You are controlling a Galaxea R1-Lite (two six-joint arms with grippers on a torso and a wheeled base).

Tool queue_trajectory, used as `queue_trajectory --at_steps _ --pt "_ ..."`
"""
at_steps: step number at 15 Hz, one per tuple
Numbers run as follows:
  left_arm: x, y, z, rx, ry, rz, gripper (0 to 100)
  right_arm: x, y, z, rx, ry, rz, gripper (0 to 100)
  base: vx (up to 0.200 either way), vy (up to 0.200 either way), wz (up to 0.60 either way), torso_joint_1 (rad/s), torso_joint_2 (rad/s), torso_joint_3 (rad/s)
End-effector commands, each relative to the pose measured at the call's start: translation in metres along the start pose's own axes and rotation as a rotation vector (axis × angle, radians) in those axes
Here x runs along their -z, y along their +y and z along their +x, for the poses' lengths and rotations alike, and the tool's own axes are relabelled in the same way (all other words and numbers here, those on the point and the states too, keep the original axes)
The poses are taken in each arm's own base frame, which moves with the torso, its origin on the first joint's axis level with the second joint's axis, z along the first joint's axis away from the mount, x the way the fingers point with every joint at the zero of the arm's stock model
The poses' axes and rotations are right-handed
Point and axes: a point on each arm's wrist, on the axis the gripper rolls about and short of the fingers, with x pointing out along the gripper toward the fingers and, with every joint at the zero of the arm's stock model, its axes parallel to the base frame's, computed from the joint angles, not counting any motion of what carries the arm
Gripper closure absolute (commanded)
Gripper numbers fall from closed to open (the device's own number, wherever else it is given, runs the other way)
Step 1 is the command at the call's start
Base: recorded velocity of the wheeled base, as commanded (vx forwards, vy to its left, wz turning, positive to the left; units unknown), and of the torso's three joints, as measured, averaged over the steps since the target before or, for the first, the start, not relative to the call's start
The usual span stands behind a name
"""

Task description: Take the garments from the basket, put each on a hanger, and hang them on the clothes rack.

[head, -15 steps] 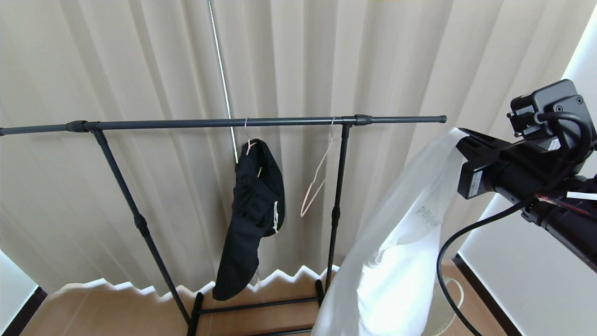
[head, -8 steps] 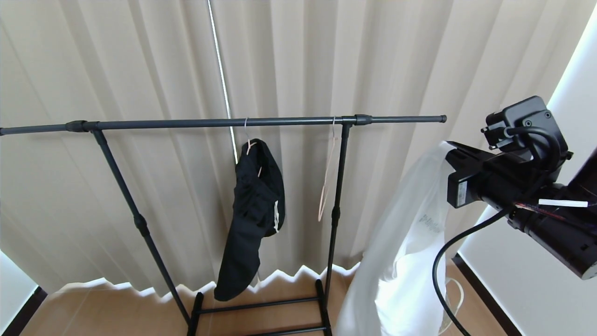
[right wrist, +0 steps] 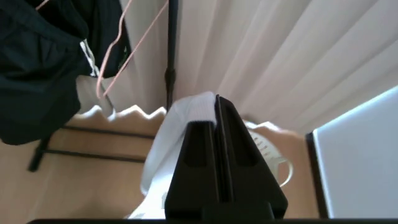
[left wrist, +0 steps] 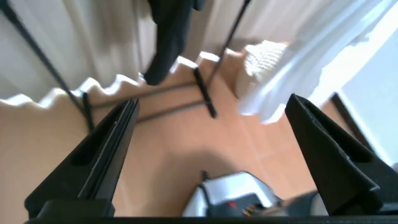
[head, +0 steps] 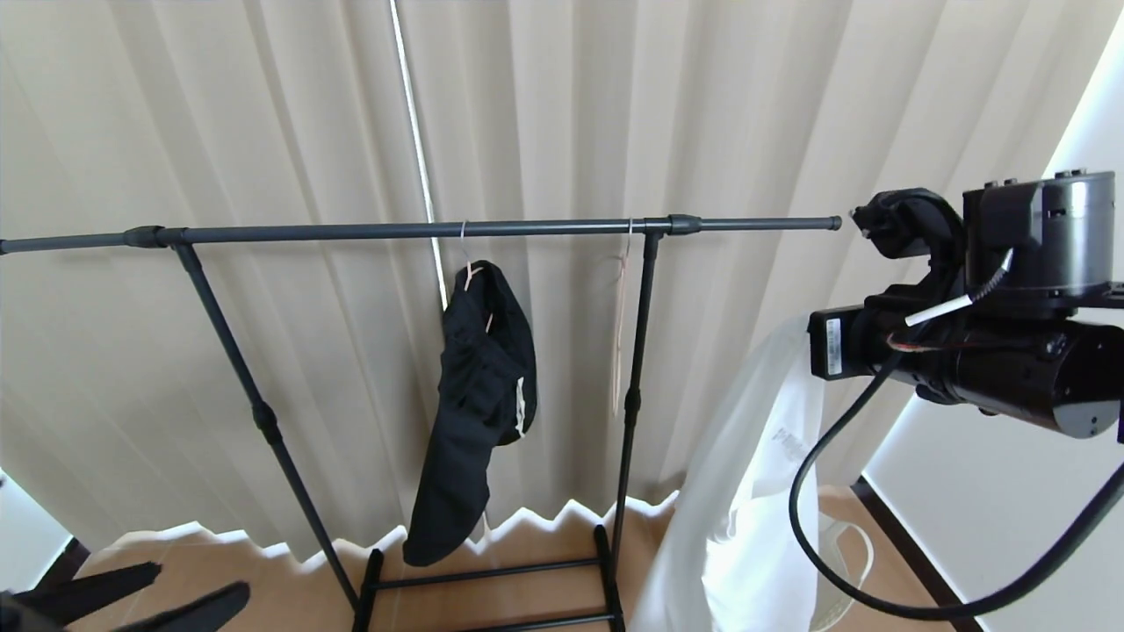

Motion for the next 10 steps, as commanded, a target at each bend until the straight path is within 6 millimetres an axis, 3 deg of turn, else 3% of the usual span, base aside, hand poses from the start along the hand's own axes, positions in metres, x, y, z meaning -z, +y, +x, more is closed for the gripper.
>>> queue_trajectory --at_steps 1,5,7,8,10 --pt "-0.054 -0.036 0.101 0.113 0.28 -0.01 0 -0.018 0.005 0.011 0.007 0.003 0.092 100 0.0 0.0 0.0 0.0 0.0 0.0" --pt "-0.07 -0.08 0.161 0.148 0.335 0.094 0 -0.02 0.013 0.024 0.009 0.002 0.159 100 0.0 0.0 0.0 0.0 0.0 0.0" --pt "-0.07 -0.088 0.173 0.164 0.35 0.109 0 -0.019 0.019 0.028 0.022 0.004 0.176 100 0.0 0.0 0.0 0.0 0.0 0.0" --pt "-0.067 -0.097 0.197 0.193 0.337 0.123 0 -0.02 0.036 0.034 0.043 -0.012 0.206 100 0.0 0.0 0.0 0.0 0.0 0.0" --pt "-0.058 -0.109 0.213 0.234 0.308 0.149 0 -0.019 0.052 0.037 0.04 -0.015 0.229 100 0.0 0.0 0.0 0.0 0.0 0.0"
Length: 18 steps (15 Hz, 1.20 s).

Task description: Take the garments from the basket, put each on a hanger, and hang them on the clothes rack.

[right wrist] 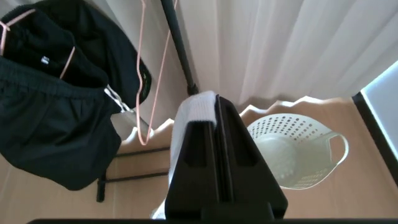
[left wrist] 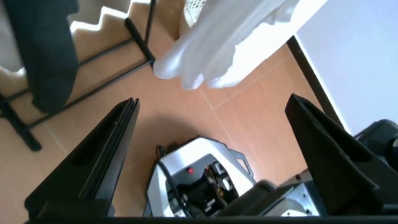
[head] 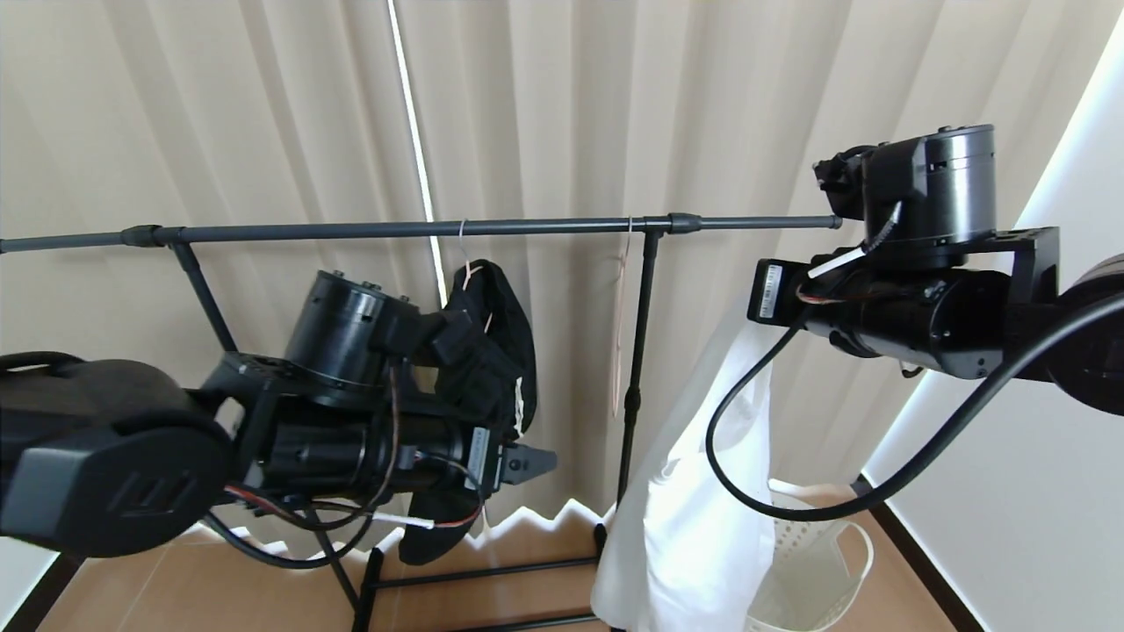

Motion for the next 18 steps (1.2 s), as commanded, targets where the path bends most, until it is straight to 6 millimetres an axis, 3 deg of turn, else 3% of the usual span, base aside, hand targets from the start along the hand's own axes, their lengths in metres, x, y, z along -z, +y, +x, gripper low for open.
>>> queue_trajectory --at_steps 1,5,10,14,18 --pt "0.013 -0.006 0.041 0.02 0.075 0.028 0 0.01 0.016 0.009 -0.017 0.024 -0.003 100 0.0 0.0 0.0 0.0 0.0 0.0" --pt "0.024 -0.018 0.071 0.086 0.044 0.129 0 0.023 0.034 0.017 -0.054 0.025 0.014 100 0.0 0.0 0.0 0.0 0.0 0.0" --pt "0.027 -0.014 0.096 0.092 0.013 0.132 0 0.026 0.04 0.014 -0.076 0.028 0.008 100 0.0 0.0 0.0 0.0 0.0 0.0" --pt "0.029 -0.013 0.109 0.095 -0.01 0.133 0 0.029 0.05 0.002 -0.117 0.03 0.01 100 0.0 0.0 0.0 0.0 0.0 0.0" --pt "0.027 -0.009 0.118 0.066 -0.049 0.109 0 0.035 0.057 -0.023 -0.177 0.039 -0.011 100 0.0 0.0 0.0 0.0 0.0 0.0"
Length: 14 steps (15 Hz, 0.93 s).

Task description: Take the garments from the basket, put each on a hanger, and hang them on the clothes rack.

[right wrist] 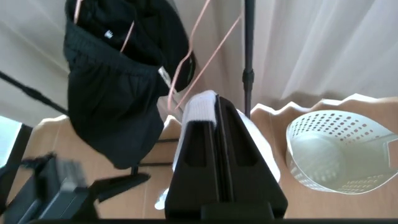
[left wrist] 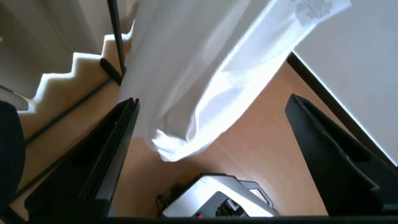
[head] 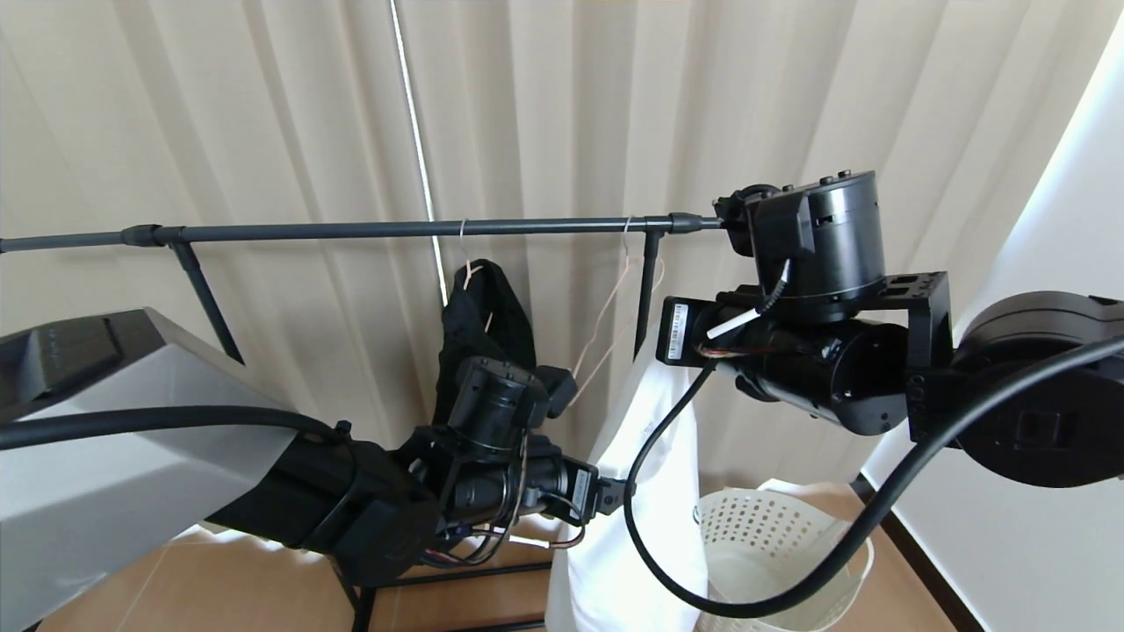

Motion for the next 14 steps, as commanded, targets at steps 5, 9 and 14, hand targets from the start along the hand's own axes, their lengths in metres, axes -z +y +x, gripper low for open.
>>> queue_trajectory --at_steps 5,9,14 --pt "0.01 0.01 0.02 -0.098 -0.006 -0.013 0 -0.002 0.003 -0.032 -0.063 -0.013 -0.011 100 0.0 0.0 0.0 0.0 0.0 0.0" --pt "0.02 0.015 0.025 -0.118 0.023 -0.029 0 -0.01 -0.002 -0.044 -0.072 -0.041 -0.021 100 0.0 0.0 0.0 0.0 0.0 0.0" --pt "0.021 0.021 0.013 -0.19 0.016 -0.035 100 -0.03 -0.045 -0.026 0.081 -0.083 -0.05 100 0.0 0.0 0.0 0.0 0.0 0.0"
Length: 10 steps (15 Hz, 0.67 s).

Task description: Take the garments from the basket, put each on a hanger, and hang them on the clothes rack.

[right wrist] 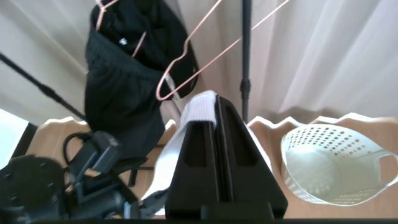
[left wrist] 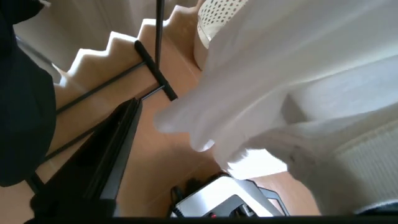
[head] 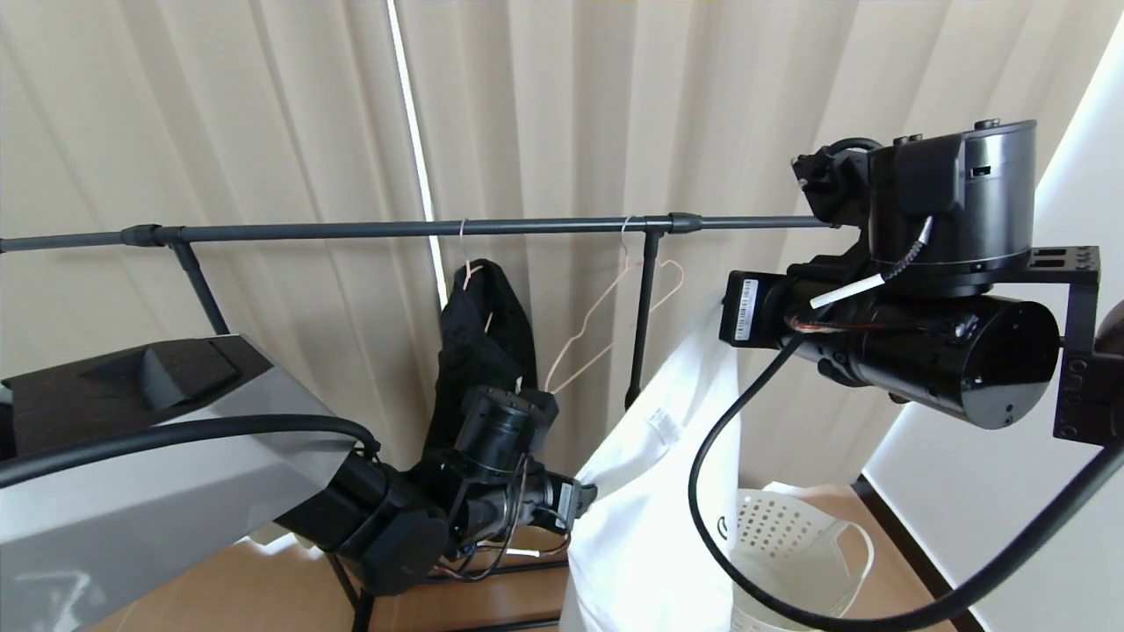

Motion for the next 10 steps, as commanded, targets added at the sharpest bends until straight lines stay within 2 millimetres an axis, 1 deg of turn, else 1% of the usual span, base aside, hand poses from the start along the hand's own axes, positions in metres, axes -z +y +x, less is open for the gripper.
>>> queue_trajectory --at_steps 1,2,3,5,6,7,8,9,10 --pt "-0.01 0.002 -0.013 -0.01 -0.04 -0.005 100 -0.005 -0.024 0.011 0.086 -0.008 -0.035 100 0.0 0.0 0.0 0.0 0.0 0.0" --pt "-0.013 0.002 -0.017 -0.008 -0.053 -0.005 100 -0.005 -0.027 0.013 0.098 -0.006 -0.048 100 0.0 0.0 0.0 0.0 0.0 0.0" --pt "-0.026 0.005 -0.03 -0.01 -0.102 -0.011 100 -0.004 -0.04 0.018 0.141 0.009 -0.101 100 0.0 0.0 0.0 0.0 0.0 0.0" --pt "-0.045 0.014 -0.044 -0.03 -0.17 0.02 100 0.005 -0.052 0.022 0.178 0.052 -0.21 100 0.0 0.0 0.0 0.0 0.0 0.0" --pt "-0.045 0.014 -0.044 -0.03 -0.17 0.02 100 0.005 -0.052 0.022 0.178 0.052 -0.21 100 0.0 0.0 0.0 0.0 0.0 0.0" --pt "-0.061 0.021 -0.052 -0.048 -0.224 0.039 100 0.018 -0.056 0.023 0.185 0.103 -0.305 100 0.0 0.0 0.0 0.0 0.0 0.0" --pt "-0.076 0.02 -0.057 -0.056 -0.254 0.039 100 0.034 -0.06 0.025 0.189 0.163 -0.393 100 0.0 0.0 0.0 0.0 0.0 0.0" --pt "-0.083 0.018 -0.062 -0.068 -0.254 0.04 100 0.039 -0.06 0.026 0.185 0.18 -0.425 100 0.0 0.0 0.0 0.0 0.0 0.0" --pt "-0.083 0.018 -0.062 -0.068 -0.254 0.04 100 0.039 -0.06 0.026 0.185 0.18 -0.425 100 0.0 0.0 0.0 0.0 0.0 0.0"
